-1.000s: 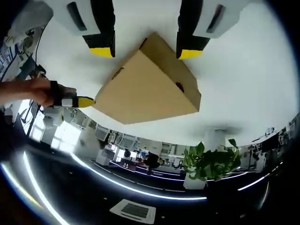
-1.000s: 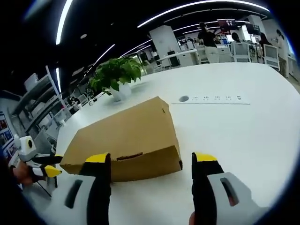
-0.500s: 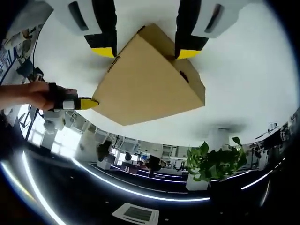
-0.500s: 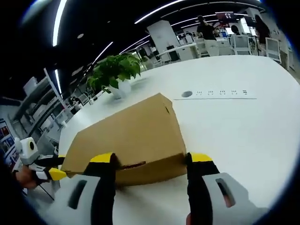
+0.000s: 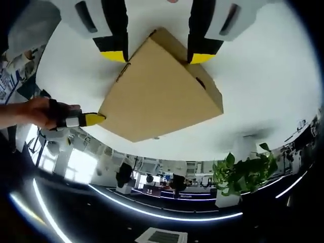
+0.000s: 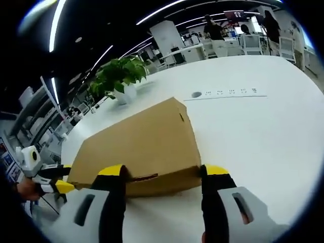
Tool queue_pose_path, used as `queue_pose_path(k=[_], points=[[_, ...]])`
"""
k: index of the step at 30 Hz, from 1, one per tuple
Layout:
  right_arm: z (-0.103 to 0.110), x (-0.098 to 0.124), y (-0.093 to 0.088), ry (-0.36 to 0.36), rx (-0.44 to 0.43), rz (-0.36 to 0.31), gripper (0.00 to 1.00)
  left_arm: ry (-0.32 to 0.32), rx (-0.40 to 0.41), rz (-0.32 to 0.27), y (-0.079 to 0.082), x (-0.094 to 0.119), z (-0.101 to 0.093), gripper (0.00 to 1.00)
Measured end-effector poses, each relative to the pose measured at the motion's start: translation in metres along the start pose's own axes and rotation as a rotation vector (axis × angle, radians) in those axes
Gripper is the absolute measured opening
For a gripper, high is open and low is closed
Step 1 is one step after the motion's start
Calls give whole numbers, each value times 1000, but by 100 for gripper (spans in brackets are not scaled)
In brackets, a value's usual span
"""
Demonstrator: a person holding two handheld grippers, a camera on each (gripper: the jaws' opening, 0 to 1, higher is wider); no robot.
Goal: Operate the shoe box by opening the lid, removing the specified soft item, and placing it in the target area until the item is outside and the box remains undamaged.
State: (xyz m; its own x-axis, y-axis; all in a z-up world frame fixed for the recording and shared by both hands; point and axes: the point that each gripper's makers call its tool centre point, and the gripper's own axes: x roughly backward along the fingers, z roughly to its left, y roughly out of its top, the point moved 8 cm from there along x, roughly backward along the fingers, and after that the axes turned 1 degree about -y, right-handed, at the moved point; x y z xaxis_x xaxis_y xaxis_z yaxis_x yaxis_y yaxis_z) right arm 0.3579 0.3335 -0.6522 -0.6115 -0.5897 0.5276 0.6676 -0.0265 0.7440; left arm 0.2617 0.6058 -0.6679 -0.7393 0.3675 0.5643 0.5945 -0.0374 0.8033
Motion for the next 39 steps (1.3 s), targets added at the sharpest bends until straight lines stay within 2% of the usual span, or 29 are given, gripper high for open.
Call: queue_pose_path(k=[4, 12, 18, 24, 27, 34, 37, 39], points=[[5, 12, -14, -25, -22, -20, 55, -21, -20, 8, -5, 7, 0, 45], [2, 17, -34, -62, -62, -37, 54, -63, -73, 44, -12, 23, 2, 45], [9, 26, -49, -59, -64, -51, 54, -68, -77, 59, -21, 36, 4, 45], [18, 30, -61, -71, -77, -69, 53, -48, -71, 77, -23, 42, 5, 45], [22, 32, -68, -66, -81, -88, 53, -46, -70, 80, -26, 46, 8, 45], [18, 32, -69, -48, -73, -91, 52, -40, -68, 86, -26, 47, 7, 44], [17, 35, -71, 2, -38, -90, 53, -36, -83, 87, -27, 47, 7, 44], [18, 38, -72, 33, 20, -84, 54, -49, -39, 65, -27, 47, 6, 46]])
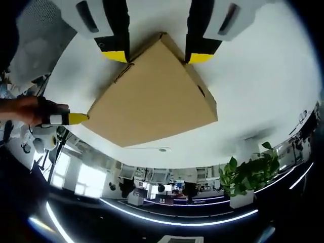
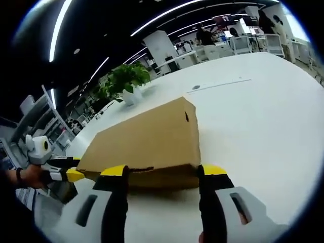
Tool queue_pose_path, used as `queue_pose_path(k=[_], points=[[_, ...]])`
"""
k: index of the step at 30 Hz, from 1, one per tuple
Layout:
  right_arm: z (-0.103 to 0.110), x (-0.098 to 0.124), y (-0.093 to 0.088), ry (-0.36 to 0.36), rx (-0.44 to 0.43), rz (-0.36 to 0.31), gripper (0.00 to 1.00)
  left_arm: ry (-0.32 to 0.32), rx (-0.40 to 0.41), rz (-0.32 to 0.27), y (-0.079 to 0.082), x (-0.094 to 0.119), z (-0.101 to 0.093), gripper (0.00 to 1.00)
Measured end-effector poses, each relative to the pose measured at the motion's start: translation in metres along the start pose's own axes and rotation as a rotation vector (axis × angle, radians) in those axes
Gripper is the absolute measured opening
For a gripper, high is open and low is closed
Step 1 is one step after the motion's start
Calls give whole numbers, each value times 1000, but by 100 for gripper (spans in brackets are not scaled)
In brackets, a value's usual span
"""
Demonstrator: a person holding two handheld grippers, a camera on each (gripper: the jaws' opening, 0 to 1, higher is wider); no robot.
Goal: Operate the shoe box by opening the lid, removing the specified soft item, and placing it in the target area until the item is outside and the box remains undamaged.
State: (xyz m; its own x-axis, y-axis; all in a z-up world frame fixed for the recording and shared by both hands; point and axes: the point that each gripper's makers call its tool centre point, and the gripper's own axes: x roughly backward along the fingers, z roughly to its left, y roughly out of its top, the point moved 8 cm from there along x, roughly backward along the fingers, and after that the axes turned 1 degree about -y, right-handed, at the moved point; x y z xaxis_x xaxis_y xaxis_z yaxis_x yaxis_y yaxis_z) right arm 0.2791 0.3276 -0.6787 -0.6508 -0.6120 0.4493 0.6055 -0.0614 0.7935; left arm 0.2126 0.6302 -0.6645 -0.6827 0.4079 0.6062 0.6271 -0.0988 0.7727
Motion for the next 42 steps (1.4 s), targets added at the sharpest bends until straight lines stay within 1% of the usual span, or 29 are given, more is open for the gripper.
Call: queue_pose_path(k=[1, 2, 4, 7, 10, 12, 14, 15, 16, 17, 18, 19, 21, 25, 30, 32, 36, 42], points=[[2, 1, -1, 26, 24, 6, 56, -13, 26, -13, 0, 0, 0, 49], [4, 1, -2, 38, 25, 4, 59, -20, 38, -21, 0, 0, 0, 50], [5, 2, -3, 48, 49, 4, 61, -18, 41, -26, -2, 1, 0, 51], [1, 2, -5, 25, 127, 21, 56, -19, 12, -14, -5, 0, -3, 52], [-2, 0, -3, 1, 169, 41, 49, -11, -23, -8, -7, -1, -6, 54], [-2, -3, -2, -7, 191, 52, 48, -1, -35, -4, -8, -2, -6, 54], [-2, -6, 1, -18, 200, 53, 47, 10, -34, -1, -8, -4, -4, 53], [-1, -7, 1, -16, 208, 65, 47, 18, -27, -3, -8, -4, -4, 51], [-1, -7, 2, -21, 212, 61, 47, 37, -16, -4, -7, -4, -2, 48], [-1, -7, 3, -26, 214, 59, 46, 51, -10, -4, -6, -4, 0, 44], [-1, -7, 3, -28, 213, 59, 46, 56, -8, -1, -6, -4, 3, 43], [-1, -7, 2, -28, 208, 57, 46, 48, 12, -4, -5, -5, 2, 43], [0, -6, 2, -30, 207, 54, 46, 52, -14, 3, -5, -5, 2, 43], [-1, -7, 3, -29, 204, 53, 46, 52, -4, 11, -4, -4, 1, 42], [0, -6, 4, -29, 197, 48, 46, 56, 4, 7, -4, -2, 0, 42], [1, -5, 4, -27, 185, 46, 44, 73, 3, 6, -3, 0, -1, 41], [4, 0, 6, -23, 152, 30, 42, 93, 4, -5, 1, 6, -1, 40], [10, 5, 13, -29, 132, 6, 42, 98, 23, -31, 8, 14, -3, 39]])
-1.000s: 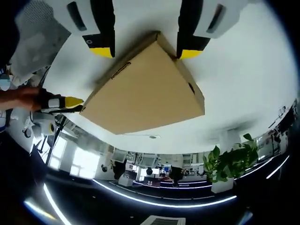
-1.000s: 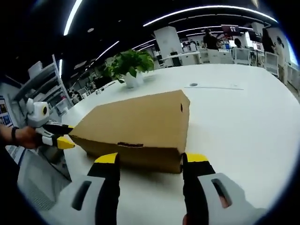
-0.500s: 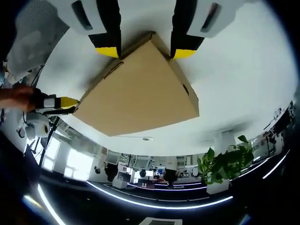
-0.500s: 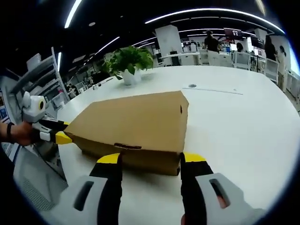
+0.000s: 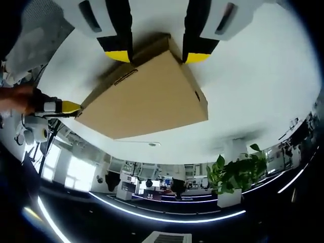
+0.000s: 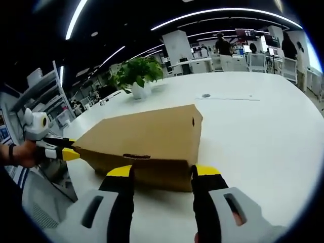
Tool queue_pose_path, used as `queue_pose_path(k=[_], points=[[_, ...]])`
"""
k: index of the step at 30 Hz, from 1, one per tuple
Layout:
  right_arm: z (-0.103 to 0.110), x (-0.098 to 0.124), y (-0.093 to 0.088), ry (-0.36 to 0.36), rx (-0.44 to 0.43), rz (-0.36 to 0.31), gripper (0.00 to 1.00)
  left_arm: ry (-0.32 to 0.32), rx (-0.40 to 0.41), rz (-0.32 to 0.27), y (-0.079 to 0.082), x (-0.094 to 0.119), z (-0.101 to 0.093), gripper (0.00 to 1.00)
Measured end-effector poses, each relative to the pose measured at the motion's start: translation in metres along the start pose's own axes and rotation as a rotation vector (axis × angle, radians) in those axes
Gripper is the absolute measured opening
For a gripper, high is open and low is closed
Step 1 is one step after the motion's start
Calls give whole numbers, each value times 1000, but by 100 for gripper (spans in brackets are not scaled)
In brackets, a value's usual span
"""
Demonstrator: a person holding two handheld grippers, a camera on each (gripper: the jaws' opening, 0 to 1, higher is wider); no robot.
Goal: Operate the shoe box by opening the lid, removing the specified soft item, and placing it in the target area until the item is outside and the box remains undamaged.
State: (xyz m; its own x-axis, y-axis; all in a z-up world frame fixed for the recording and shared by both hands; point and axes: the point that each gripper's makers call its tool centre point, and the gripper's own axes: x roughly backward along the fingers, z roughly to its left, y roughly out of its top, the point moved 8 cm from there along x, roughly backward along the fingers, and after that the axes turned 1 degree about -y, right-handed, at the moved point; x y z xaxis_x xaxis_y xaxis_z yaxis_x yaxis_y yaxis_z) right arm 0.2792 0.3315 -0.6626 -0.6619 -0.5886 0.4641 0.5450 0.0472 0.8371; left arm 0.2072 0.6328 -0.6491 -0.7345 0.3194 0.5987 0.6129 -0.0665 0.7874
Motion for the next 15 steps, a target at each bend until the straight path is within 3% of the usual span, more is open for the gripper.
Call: queue_pose_path(k=[8, 15], points=[[6, 7, 11, -15, -4, -27, 41, 23, -39, -13, 14, 11, -5, 38], [12, 15, 29, -36, -10, -91, 41, 12, -50, -49, 27, 22, -8, 41]])
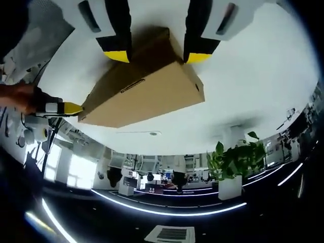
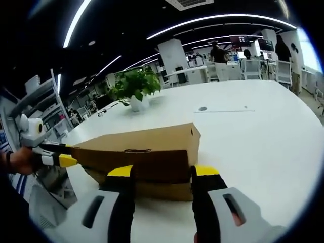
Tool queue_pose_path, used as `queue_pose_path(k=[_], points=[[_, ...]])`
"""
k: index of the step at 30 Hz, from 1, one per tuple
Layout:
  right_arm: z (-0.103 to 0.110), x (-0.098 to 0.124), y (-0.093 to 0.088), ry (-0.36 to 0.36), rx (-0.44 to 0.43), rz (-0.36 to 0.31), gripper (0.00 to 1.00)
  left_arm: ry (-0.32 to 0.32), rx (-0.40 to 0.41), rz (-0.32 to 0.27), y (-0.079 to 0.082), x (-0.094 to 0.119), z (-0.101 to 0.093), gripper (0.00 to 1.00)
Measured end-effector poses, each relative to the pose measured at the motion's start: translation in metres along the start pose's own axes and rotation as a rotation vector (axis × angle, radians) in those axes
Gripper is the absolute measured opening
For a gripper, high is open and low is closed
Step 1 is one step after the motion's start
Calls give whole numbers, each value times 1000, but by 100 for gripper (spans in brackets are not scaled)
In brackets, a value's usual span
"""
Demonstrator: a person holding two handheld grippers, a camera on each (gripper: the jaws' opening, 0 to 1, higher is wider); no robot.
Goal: Operate the shoe box by opening the lid, removing the specified soft item, and placing it in the target area until the item is outside and the box remains undamaged.
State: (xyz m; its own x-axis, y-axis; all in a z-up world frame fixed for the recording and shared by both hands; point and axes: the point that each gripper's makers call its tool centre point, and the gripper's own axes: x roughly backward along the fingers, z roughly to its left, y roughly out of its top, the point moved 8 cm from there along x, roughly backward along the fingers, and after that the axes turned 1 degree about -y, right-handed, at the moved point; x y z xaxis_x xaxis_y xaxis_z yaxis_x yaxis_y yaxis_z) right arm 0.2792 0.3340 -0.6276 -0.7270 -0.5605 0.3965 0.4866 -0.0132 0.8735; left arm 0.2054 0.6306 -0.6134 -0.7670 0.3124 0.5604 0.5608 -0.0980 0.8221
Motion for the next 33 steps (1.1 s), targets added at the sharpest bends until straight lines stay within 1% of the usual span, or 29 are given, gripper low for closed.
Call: queue_pose_path(k=[3, 8, 11, 16, 18, 20, 21, 23, 24, 26, 29, 31, 33], points=[[1, 0, 10, -4, 10, -9, 40, 6, -24, -13, 7, 4, -1, 41], [2, -1, 27, -10, 7, -51, 39, 22, -56, -37, 18, 7, 0, 39], [3, -2, 35, -12, -1, -66, 39, 27, -68, -49, 23, 8, 2, 38], [4, -5, 48, -15, -2, -87, 39, 56, -119, -59, 32, 10, 5, 33], [4, -6, 53, -15, -1, -93, 38, 63, -120, -66, 35, 10, 7, 32], [5, -6, 57, -15, 1, -100, 38, 82, -135, -75, 39, 11, 7, 30], [5, -7, 59, -14, 2, -102, 38, 110, -168, -81, 41, 10, 9, 29], [5, -8, 62, -14, 5, -109, 37, 143, -184, -94, 41, 7, 11, 27], [5, -9, 63, -14, 6, -111, 37, 148, -185, -99, 42, 6, 10, 26], [5, -11, 66, -14, -2, -117, 37, 183, -215, -104, 46, 6, 11, 24], [5, -13, 71, -13, -3, -123, 37, 206, -237, -108, 48, 5, 12, 22], [5, -14, 75, -11, -4, -125, 37, 212, -237, -116, 50, 5, 14, 21], [5, -15, 77, -9, -8, -127, 38, 224, -260, -124, 52, 5, 16, 19]])
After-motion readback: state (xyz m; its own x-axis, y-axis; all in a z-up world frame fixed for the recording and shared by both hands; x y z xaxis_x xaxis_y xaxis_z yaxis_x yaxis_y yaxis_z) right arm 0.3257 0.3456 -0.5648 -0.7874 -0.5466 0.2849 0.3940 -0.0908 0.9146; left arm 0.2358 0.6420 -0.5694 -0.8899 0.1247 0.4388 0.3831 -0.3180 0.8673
